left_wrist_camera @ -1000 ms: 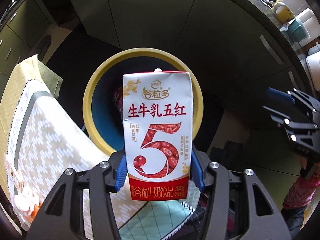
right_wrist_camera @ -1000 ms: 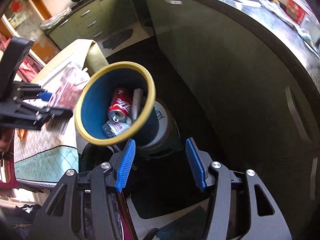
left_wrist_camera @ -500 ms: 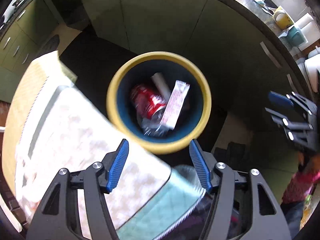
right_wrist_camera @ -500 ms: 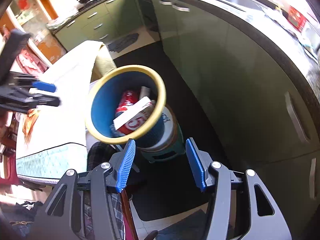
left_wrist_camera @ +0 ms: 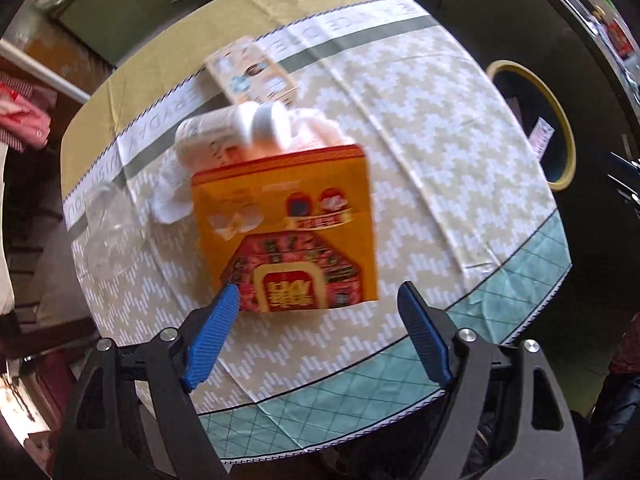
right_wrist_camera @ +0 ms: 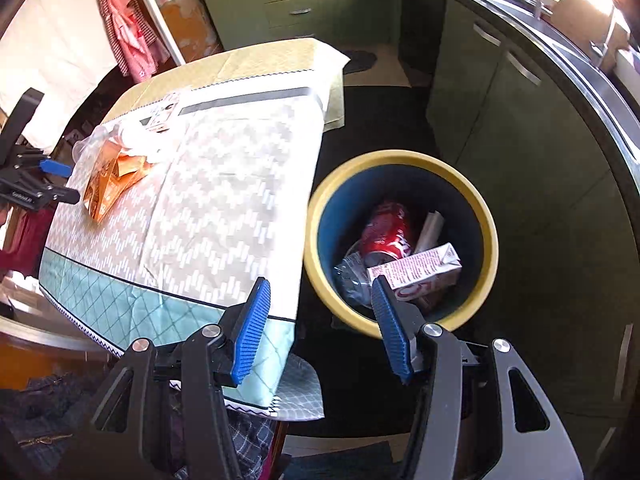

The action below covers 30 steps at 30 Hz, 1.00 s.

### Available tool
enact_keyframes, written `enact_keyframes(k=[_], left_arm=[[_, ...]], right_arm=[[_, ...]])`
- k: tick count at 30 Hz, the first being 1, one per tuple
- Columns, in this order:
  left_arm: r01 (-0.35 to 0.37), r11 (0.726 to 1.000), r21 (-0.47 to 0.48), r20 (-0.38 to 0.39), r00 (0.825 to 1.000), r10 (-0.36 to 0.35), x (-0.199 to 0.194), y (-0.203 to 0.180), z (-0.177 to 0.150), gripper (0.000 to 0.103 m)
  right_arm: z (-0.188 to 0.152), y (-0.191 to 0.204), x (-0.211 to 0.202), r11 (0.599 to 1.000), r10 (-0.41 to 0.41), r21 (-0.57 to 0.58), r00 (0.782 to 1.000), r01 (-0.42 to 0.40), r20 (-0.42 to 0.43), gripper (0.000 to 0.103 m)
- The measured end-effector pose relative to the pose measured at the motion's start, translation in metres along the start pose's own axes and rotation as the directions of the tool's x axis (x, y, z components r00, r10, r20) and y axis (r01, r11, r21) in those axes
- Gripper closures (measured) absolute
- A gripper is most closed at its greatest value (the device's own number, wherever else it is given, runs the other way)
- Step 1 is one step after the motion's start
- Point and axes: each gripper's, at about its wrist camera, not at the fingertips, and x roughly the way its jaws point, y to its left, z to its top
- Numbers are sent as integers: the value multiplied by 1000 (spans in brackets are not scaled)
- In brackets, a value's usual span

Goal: Collect trash
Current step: 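Move the left tool toward the orange snack bag on the table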

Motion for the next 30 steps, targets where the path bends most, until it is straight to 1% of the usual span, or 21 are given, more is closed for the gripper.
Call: enact_keyframes(k=[2, 4, 8, 11, 13, 17, 22, 23, 25, 26, 27, 28, 29, 30], left_arm=[[26, 999, -32, 4, 1000, -26, 14, 25, 3, 26], [36, 997, -61, 18, 999, -35, 18, 43, 7, 26], [75, 994, -80, 20, 997, -74, 31, 66, 18, 25], [129, 987, -97, -3, 992, -130, 45, 75, 25, 24], [181, 978, -103, -16, 983, -183, 52, 77, 29, 24], [259, 961, -100, -20, 965, -263, 57, 77, 33, 24], [248, 968, -48, 25, 969, -247, 40, 62, 29, 25], [244, 969, -36, 31, 970, -243, 37, 54, 29, 25], [241, 970, -20, 43, 970, -240, 29, 47, 26, 31], [235, 972, -11, 49, 971, -234, 26, 43, 24, 38], [223, 975, -1, 52, 974, -222, 24, 37, 23, 48], [221, 975, 5, 52, 974, -221, 22, 33, 24, 54], [225, 974, 9, 46, 973, -225, 21, 30, 23, 65], [229, 973, 8, 39, 973, -229, 20, 29, 21, 73]], right_arm=[[7, 19, 2, 999, -7, -39, 1000, 6, -14, 50], [12, 34, 5, 998, -15, -64, 1000, 14, -25, 50], [12, 44, 2, 996, -26, -90, 999, 22, -41, 49], [14, 48, 5, 995, -32, -95, 998, 27, -54, 49], [16, 50, 9, 994, -36, -101, 997, 29, -64, 49], [19, 51, 13, 994, -39, -109, 997, 31, -74, 49], [20, 55, 14, 993, -39, -117, 997, 31, -71, 48], [19, 55, 15, 992, -39, -119, 997, 30, -70, 47], [18, 56, 14, 992, -39, -123, 997, 31, -68, 47], [18, 57, 14, 992, -40, -125, 997, 32, -66, 47], [18, 57, 13, 991, -42, -126, 997, 33, -64, 47], [17, 58, 12, 991, -41, -127, 997, 33, -61, 47], [17, 58, 10, 991, -41, -128, 997, 33, -58, 47], [16, 58, 9, 991, -42, -129, 998, 35, -55, 47]])
